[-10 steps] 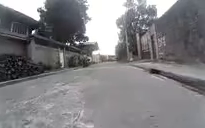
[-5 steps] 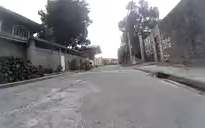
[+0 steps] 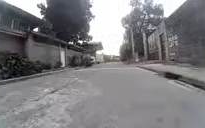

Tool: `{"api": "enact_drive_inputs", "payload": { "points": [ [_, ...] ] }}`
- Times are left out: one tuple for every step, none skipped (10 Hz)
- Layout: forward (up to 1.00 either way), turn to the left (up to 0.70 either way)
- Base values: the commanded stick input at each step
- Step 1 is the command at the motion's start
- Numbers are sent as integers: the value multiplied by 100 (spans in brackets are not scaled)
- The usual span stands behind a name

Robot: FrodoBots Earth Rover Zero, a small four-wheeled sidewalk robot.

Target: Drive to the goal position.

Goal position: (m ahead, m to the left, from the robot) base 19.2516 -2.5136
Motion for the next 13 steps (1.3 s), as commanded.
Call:
{"api": "enact_drive_inputs", "payload": {
  "points": [
    [100,1],
    [100,1],
    [100,1],
    [100,1],
    [100,1],
    [100,1],
    [100,1],
    [100,1],
    [100,1],
    [100,-16],
    [100,-37],
    [100,-22],
    [100,-3]
  ]
}}
